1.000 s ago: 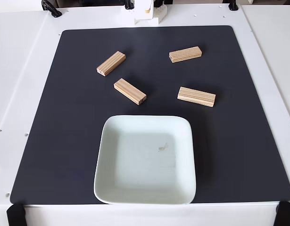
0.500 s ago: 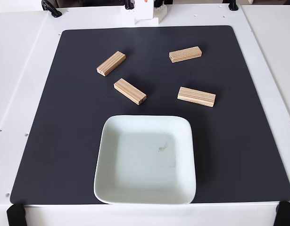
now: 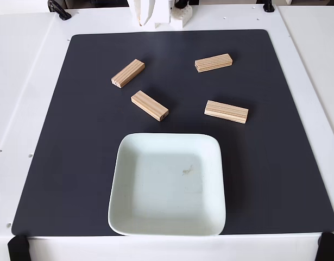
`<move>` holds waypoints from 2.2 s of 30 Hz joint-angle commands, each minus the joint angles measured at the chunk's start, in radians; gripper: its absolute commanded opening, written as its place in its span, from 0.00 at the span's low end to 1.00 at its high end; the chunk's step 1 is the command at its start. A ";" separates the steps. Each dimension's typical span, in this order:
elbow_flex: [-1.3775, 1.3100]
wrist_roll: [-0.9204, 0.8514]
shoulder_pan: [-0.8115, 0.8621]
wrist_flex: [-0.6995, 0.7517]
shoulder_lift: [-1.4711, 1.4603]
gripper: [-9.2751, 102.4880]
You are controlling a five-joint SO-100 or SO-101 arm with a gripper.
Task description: Pick up the wooden block and place them on the plate.
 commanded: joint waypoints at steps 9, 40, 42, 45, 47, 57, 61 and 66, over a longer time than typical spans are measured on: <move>0.061 -0.155 0.137 -0.247 -0.015 0.15; 0.270 -0.265 0.169 -0.675 -0.356 0.37; 0.276 -0.265 0.169 -0.695 -0.367 0.37; 0.276 -0.265 0.166 -0.701 -0.383 0.37; 0.278 -0.264 0.146 -0.699 -0.394 0.37; 0.278 -0.146 0.052 -0.693 -0.400 0.37; 0.279 -0.149 0.049 -0.693 -0.402 0.36; 0.299 -0.156 0.049 -0.699 -0.402 0.26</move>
